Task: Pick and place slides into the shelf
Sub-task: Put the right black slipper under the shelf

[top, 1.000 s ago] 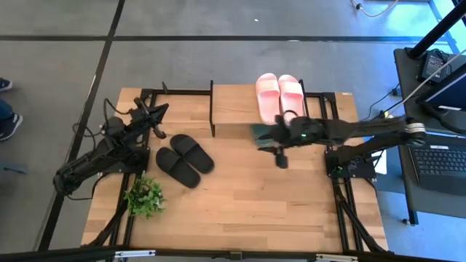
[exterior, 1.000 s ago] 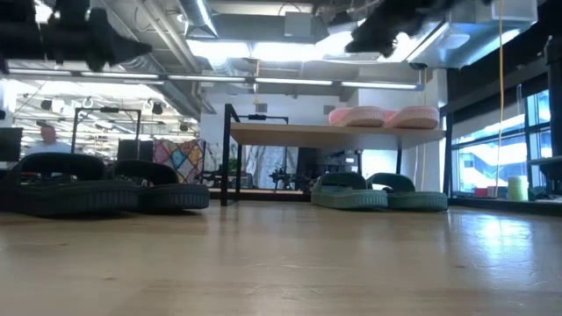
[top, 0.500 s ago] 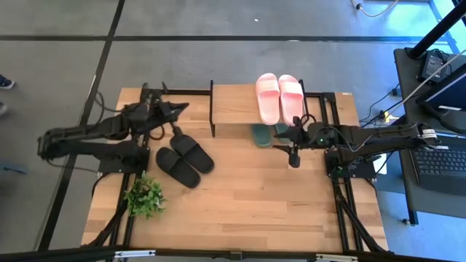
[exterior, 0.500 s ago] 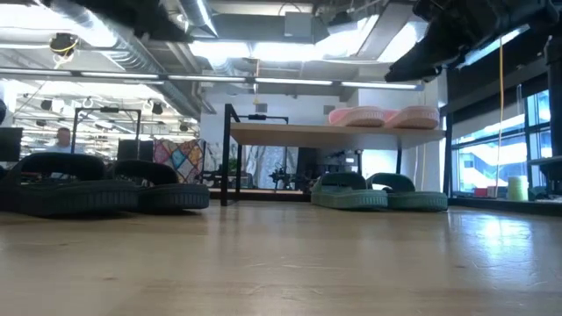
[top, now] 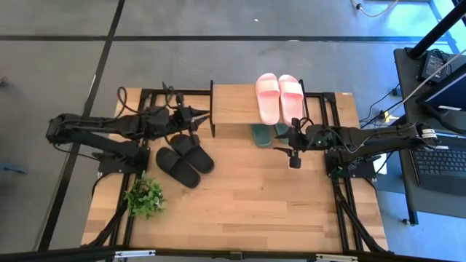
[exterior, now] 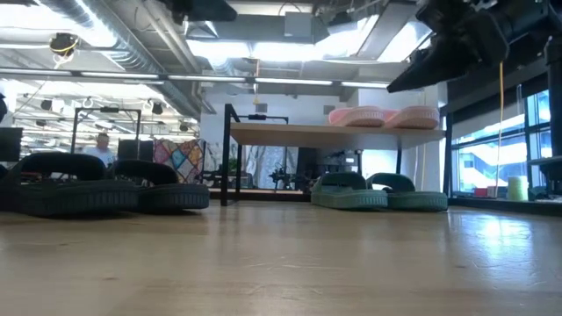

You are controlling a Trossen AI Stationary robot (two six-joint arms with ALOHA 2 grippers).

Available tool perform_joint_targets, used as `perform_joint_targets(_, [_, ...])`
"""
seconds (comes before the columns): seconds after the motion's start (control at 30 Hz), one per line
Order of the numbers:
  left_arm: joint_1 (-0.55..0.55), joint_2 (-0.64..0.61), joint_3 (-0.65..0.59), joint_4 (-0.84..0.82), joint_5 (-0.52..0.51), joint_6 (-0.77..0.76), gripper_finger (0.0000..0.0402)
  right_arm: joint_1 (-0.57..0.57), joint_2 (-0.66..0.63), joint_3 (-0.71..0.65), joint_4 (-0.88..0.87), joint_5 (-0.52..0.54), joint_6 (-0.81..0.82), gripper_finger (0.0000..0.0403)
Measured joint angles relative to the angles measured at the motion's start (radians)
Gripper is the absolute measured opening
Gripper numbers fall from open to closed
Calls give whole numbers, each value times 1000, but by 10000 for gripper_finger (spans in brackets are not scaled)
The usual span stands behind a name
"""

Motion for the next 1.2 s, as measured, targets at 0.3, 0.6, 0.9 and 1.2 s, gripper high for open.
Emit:
perform_joint_targets(0.3, [-75, 103, 0, -186, -215, -212, 157, 0, 0, -38, 3, 0, 1, 184])
perform_joint_targets(0.6, [-142, 319, -1, -519, -207, -620, 165, 0, 0, -54, 17, 14, 19, 184])
perform_joint_targets(0.9, [-161, 524, 159, -967, -100, -879, 165, 0, 0, -54, 38, 34, 8, 184])
perform_joint_targets(1.2, [-152, 708, 263, -1080, -73, -908, 165, 0, 1, -54, 55, 34, 8, 184])
